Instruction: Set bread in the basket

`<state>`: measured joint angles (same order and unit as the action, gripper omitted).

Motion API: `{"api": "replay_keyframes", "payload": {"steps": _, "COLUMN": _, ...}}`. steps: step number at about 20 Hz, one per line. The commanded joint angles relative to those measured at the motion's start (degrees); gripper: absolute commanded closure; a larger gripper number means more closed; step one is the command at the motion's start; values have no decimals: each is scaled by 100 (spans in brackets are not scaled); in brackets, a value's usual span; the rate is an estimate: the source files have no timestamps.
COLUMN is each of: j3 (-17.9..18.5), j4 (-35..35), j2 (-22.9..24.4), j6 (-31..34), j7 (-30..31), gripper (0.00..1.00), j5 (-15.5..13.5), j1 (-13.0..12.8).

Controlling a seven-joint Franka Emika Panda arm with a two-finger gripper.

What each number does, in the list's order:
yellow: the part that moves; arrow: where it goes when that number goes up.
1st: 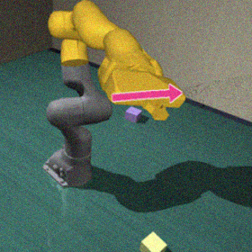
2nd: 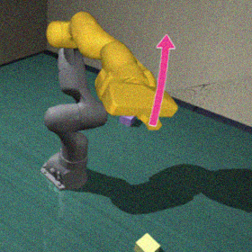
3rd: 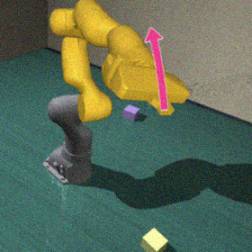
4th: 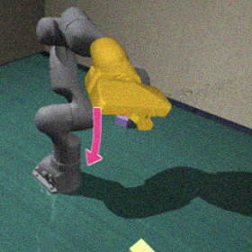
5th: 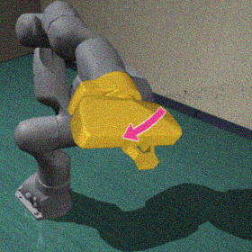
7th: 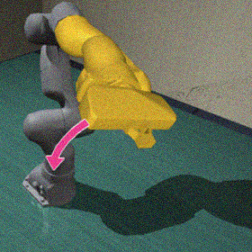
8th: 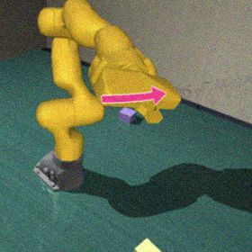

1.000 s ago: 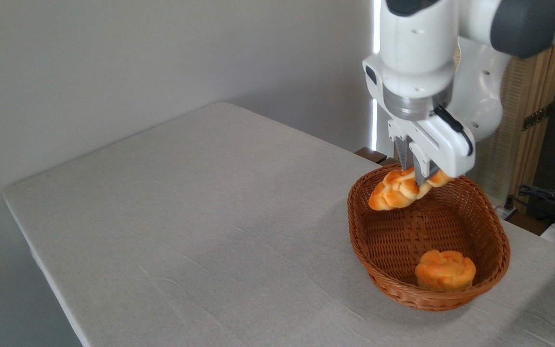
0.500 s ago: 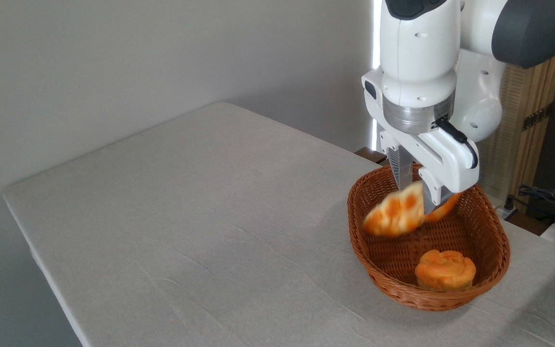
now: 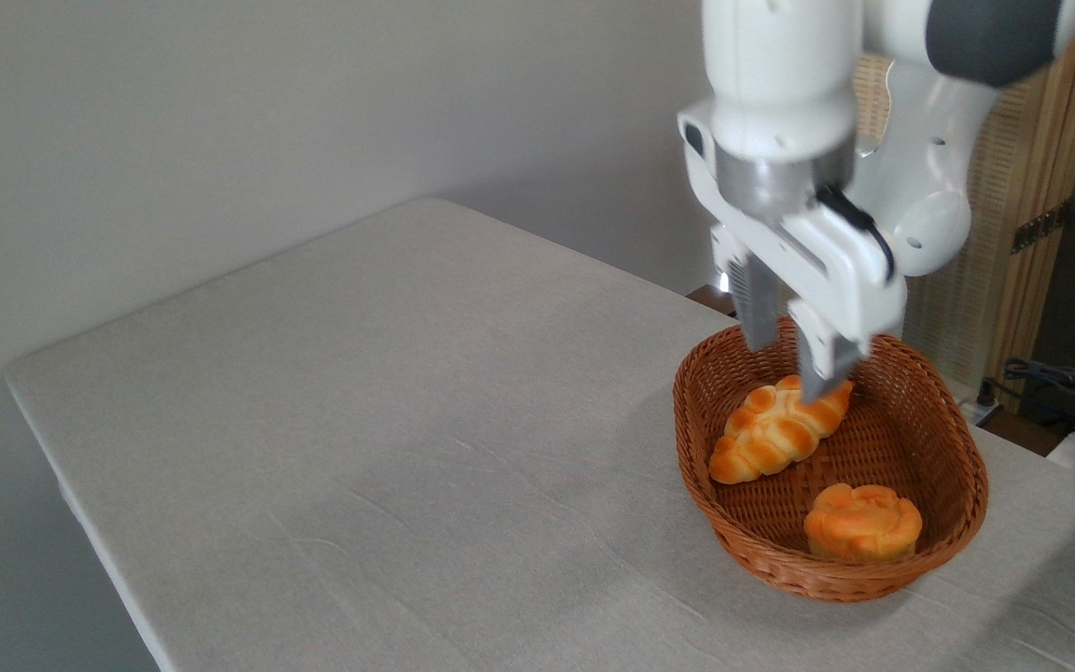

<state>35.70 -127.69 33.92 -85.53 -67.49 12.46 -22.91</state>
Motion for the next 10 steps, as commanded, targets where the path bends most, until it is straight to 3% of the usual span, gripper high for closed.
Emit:
{"api": "replay_keyframes", "payload": {"steps": 1, "j3": -395, "j4": 1155, "j2": -446, "j6": 28, "j7": 148, "gripper": 0, "j5": -1110, "j1": -21}}
{"api": "replay_keyframes", "payload": {"steps": 2, "j3": -684, "j4": 1428, "j2": -630, "j6": 28, "j7": 297, "gripper": 0, "j5": -1227, "j1": 32}}
{"api": "replay_keyframes", "payload": {"steps": 4, "j3": -1325, "j4": 1921, "j2": -1061, "j6": 19, "j7": 692, "gripper": 0, "j5": -1351, "j1": 399}}
{"api": "replay_keyframes", "payload": {"steps": 7, "j3": -2099, "j4": 2413, "j2": -1711, "j6": -68, "j7": 1342, "gripper": 0, "j5": -1894, "j1": 796}}
{"api": "replay_keyframes", "payload": {"steps": 10, "j3": -3021, "j4": 2678, "j2": -2177, "j6": -349, "j7": 1764, "gripper": 0, "j5": -1966, "j1": 1287}}
